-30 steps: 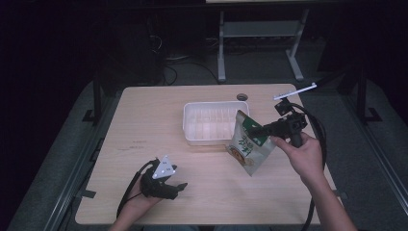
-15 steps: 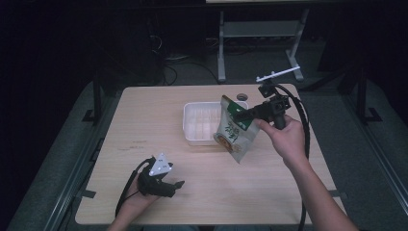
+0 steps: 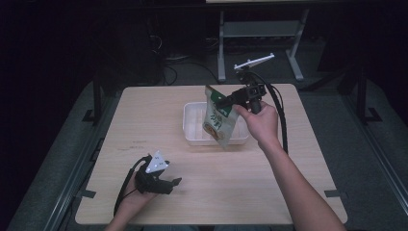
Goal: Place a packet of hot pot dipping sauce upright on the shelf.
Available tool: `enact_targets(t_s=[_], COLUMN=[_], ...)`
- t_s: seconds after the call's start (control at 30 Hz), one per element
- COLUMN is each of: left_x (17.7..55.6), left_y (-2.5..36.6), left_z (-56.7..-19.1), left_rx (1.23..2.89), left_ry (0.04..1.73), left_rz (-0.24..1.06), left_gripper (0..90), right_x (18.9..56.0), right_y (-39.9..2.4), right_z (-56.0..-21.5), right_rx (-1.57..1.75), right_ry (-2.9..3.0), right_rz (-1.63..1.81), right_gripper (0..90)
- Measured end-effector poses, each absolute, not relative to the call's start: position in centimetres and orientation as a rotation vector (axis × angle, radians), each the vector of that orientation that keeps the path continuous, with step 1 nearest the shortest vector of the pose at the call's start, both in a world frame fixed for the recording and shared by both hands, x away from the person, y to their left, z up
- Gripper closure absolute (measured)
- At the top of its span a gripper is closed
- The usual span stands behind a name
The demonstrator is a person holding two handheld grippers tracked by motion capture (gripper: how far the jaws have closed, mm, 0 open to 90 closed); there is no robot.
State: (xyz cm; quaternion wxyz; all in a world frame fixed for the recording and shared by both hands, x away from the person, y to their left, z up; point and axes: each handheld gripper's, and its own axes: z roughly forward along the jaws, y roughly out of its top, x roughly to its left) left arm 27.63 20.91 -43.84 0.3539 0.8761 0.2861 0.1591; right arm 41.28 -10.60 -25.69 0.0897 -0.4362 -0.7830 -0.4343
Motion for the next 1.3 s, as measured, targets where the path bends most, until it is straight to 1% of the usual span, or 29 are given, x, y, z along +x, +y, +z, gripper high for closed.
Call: enact_targets(t_s=[0.37, 0.77, 1.3], left_x=[28.0, 28.1, 28.1], left_y=[21.4, 21.7, 21.7], left_z=[-43.9, -43.9, -43.8], left_rx=[2.260, 2.250, 2.242], left_ry=[0.755, 0.764, 0.764], left_rz=[0.424, 0.434, 0.445], left_gripper=[25.1, 25.0, 23.9], right_x=[43.7, 46.3, 48.1], right_y=[-7.7, -5.7, -5.3], right_z=[-25.4, -26.2, -27.7], right_rx=[-1.346, -1.469, -1.606], right_ry=[-2.305, -2.253, -2.228], right_rz=[-1.288, -1.289, -1.263], right_gripper=[89.8, 89.8, 89.7])
